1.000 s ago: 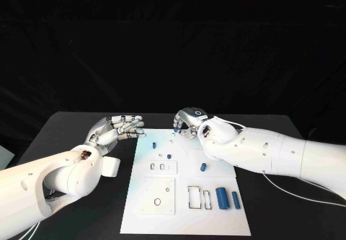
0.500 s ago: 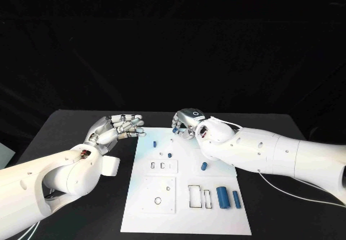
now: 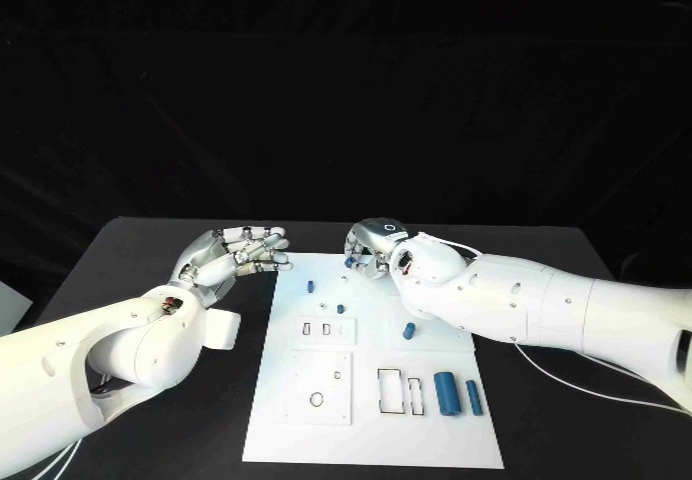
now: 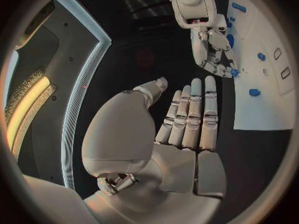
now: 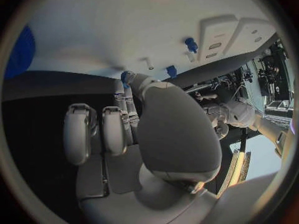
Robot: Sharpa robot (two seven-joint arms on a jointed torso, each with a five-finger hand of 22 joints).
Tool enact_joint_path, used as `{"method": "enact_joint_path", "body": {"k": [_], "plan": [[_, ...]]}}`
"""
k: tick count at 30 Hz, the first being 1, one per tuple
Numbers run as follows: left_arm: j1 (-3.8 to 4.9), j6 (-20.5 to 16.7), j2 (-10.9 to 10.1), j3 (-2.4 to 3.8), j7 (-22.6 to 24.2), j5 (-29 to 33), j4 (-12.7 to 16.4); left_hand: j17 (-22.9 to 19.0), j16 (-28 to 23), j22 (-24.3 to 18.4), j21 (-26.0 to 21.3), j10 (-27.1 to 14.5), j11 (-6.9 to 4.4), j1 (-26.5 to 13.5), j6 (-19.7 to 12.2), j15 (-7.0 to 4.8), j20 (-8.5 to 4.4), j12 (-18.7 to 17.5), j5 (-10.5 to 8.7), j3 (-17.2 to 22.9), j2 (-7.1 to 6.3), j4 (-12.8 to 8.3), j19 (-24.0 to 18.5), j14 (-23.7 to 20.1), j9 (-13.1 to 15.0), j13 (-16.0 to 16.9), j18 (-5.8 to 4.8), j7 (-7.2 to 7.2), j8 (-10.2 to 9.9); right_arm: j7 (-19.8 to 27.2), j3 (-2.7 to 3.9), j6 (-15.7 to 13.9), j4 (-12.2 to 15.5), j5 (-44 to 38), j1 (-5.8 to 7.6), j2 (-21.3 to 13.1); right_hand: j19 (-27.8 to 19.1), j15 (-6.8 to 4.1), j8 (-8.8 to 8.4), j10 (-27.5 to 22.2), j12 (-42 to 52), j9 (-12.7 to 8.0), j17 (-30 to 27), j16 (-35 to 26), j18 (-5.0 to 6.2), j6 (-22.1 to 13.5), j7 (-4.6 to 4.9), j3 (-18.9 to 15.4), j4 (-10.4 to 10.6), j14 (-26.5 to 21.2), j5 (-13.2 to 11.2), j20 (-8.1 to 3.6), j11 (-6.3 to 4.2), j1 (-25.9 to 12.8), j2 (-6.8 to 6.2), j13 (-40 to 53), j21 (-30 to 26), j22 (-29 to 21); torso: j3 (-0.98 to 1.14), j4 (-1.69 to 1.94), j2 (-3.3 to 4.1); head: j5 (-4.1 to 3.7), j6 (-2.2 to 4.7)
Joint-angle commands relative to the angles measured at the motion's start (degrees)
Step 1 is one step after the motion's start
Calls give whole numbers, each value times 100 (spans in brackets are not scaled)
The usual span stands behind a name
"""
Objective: Assemble the parts on the task board
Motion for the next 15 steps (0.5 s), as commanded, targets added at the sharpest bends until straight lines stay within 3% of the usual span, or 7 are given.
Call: {"method": "enact_joint_path", "body": {"k": [1, 6, 9, 12, 15], "plan": [[24, 97, -4, 8, 31, 19, 33, 9, 19, 8, 23, 40, 15, 20, 40, -12, -7, -36, -5, 40, 7, -6, -39, -36, 8, 0, 59, -1, 38, -15, -7, 223, -33, -32, -11, 23, 4, 1, 7, 16, -32, 10, -14, 32, -89, -36, 17, 45, -1, 277, -4, 9, 15, -81, -3, -17, -4, 183, 0, -6, 14, 7, 1], [29, 100, -7, 9, 26, 19, 37, 9, 19, 8, 23, 40, 15, 20, 40, -12, -7, -36, -5, 40, 7, -6, -39, -36, 8, 0, 59, -1, 38, -10, -9, 260, -63, -33, -14, 55, -9, 7, -3, -2, -45, 15, -29, 28, -83, -55, 24, 59, -9, 273, -15, 14, 23, -109, -15, -23, -23, 162, 0, 7, 18, -1, 0], [30, 100, -9, 10, 25, 18, 36, 9, 19, 8, 23, 40, 15, 20, 40, -12, -7, -36, -5, 40, 7, -6, -39, -36, 8, 0, 59, -1, 38, 4, -11, 227, -79, -27, -15, 68, -50, 38, -56, -103, -82, 17, -70, 15, -69, -149, 52, 88, -11, 259, -51, 35, 58, -216, -74, -52, -77, 103, -2, -3, 14, 9, -7], [31, 100, -12, 10, 24, 18, 37, 9, 19, 8, 23, 40, 15, 20, 40, -12, -7, -36, -5, 40, 7, -6, -39, -36, 8, 0, 59, -1, 38, 19, -12, 114, -87, -16, -15, 65, -268, 100, -294, -583, -88, -43, -291, -100, 21, -561, 56, 18, 21, 188, -414, 109, 140, -432, -233, -166, -418, -287, -4, -12, 11, 19, -5], [31, 100, -14, 10, 24, 18, 37, 23, 41, 19, 39, 42, 15, 21, 41, -11, -9, -36, -6, 50, 7, -13, -48, -49, 9, -1, 58, -1, 40, 29, -13, 12, -76, -6, -16, 46, -389, 137, -463, -851, -67, -93, -438, -180, 77, -855, -31, -253, 7, 151, -484, 138, 176, -500, -251, -226, -647, -530, -3, -17, 8, 21, 0]]}}
